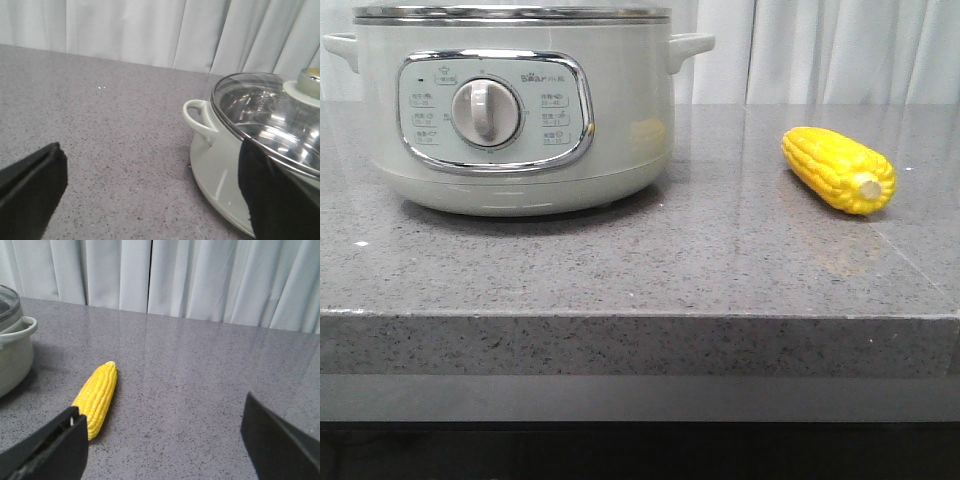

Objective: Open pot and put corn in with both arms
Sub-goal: 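Grasp the lid's silver knob with the left gripper, then lift the glass lid off the pot with the left gripper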

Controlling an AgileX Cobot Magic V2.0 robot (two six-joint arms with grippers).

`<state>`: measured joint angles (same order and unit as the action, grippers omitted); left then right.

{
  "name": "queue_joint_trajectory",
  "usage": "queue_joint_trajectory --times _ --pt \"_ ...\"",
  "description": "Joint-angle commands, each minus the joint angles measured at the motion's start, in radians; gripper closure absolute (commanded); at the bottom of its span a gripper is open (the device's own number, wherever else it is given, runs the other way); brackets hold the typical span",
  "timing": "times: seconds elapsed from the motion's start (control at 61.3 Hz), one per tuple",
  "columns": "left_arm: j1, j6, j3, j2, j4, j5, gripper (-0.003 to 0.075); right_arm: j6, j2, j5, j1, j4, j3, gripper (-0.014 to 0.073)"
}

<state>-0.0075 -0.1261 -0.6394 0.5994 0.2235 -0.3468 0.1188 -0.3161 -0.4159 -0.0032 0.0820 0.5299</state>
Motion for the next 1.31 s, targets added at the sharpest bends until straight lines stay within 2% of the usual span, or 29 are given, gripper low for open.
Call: queue_joint_trajectory --times 0.0,0.18,0.326,0.392,0.506,0.653,0.832,1.012,1.29 --pt "-0.003 0.006 -0.148 0.089 0.030 -0.049 0.0048 0.007 -0.016 0.073 -0.002 -0.003 0.029 -0.0041" --pt "-0.003 -0.074 -0.430 0.311 0.166 -0.309 0.0048 0.007 -0.016 0.073 -0.002 -0.003 0.029 -0.0041" --pt "-0.005 -0.167 -0.632 0.494 0.343 -0.446 0.0048 0.007 -0.016 0.073 -0.002 -0.003 0.029 -0.0041" --pt "-0.033 -0.188 -0.721 0.573 0.371 -0.486 0.0048 0.007 -0.016 0.073 -0.002 -0.003 0.029 -0.0041" --pt "-0.130 -0.188 -0.857 0.697 0.336 -0.501 0.0048 0.007 -0.016 0.073 -0.002 -0.003 0.029 -0.0041" --pt "-0.268 -0.121 -1.009 0.848 0.194 -0.501 0.0048 0.007 -0.016 0.071 -0.002 -0.003 0.029 -0.0041" --pt "-0.369 -0.078 -1.138 0.984 0.102 -0.501 0.0048 0.007 -0.016 0.070 -0.002 -0.003 0.029 -0.0041" --pt "-0.388 -0.072 -1.206 1.065 0.084 -0.505 0.0048 0.007 -0.016 0.070 -0.002 -0.003 0.029 -0.0041" --pt "-0.388 -0.072 -1.209 1.097 0.037 -0.482 0.0048 0.007 -0.016 0.070 -0.002 -0.003 0.029 -0.0041"
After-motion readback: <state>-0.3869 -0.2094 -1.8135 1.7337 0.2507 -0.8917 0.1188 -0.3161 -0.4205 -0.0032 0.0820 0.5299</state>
